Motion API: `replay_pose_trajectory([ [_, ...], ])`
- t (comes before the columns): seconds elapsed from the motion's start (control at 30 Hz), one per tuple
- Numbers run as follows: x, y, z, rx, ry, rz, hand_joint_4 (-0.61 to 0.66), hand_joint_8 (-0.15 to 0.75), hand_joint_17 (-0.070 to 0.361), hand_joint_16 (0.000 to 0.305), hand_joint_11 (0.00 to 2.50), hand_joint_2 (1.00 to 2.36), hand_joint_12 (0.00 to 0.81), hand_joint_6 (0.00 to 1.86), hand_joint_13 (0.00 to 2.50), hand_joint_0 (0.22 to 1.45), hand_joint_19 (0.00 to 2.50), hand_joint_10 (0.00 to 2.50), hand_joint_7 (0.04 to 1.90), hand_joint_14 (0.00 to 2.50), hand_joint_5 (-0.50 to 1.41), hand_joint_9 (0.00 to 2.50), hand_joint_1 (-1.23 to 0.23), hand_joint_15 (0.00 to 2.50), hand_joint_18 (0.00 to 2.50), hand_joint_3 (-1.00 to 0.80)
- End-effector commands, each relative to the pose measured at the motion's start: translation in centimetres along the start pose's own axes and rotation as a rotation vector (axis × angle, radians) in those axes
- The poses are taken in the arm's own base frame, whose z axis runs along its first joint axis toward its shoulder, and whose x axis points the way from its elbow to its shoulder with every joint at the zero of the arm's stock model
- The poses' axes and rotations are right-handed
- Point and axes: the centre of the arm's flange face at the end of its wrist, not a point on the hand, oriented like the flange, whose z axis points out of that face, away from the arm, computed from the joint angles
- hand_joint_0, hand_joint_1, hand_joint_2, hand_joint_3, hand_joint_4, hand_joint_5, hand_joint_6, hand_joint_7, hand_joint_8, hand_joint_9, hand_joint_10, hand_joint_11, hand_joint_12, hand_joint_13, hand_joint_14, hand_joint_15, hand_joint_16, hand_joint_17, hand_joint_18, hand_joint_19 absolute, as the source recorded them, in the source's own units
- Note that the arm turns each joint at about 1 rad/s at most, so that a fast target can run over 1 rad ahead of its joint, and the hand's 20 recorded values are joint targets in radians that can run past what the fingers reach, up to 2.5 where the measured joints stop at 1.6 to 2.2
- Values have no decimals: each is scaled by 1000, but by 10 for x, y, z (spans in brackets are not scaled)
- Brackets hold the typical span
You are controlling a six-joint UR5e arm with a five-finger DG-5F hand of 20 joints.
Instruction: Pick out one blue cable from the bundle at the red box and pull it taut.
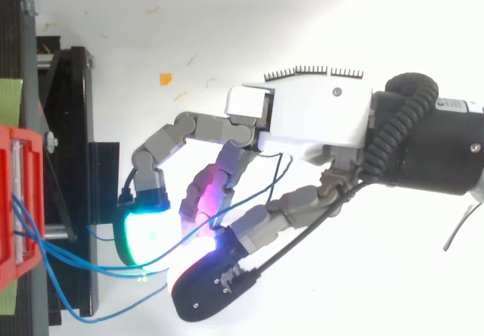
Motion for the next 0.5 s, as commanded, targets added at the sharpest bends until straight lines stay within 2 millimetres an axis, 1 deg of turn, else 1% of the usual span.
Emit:
replay_pose_trajectory([
  [0.0,-1,1,0,-1,-1,1,-232,210,118,52,744,1000,363,838,836,438,566,28,974,20,-34,1300,-718,541,747,-500],
  [0.17,-1,1,0,0,-1,0,-202,230,127,56,719,1000,379,805,853,397,557,28,994,21,-34,1296,-743,534,771,-500],
  [0.3,1,0,0,0,1,0,-136,259,134,60,739,1000,400,814,859,380,554,28,942,19,-44,1281,-755,536,767,-500],
  [0.47,1,0,0,0,1,0,-126,257,135,60,737,1000,401,811,857,380,565,29,922,21,-48,1276,-746,539,770,-500],
])
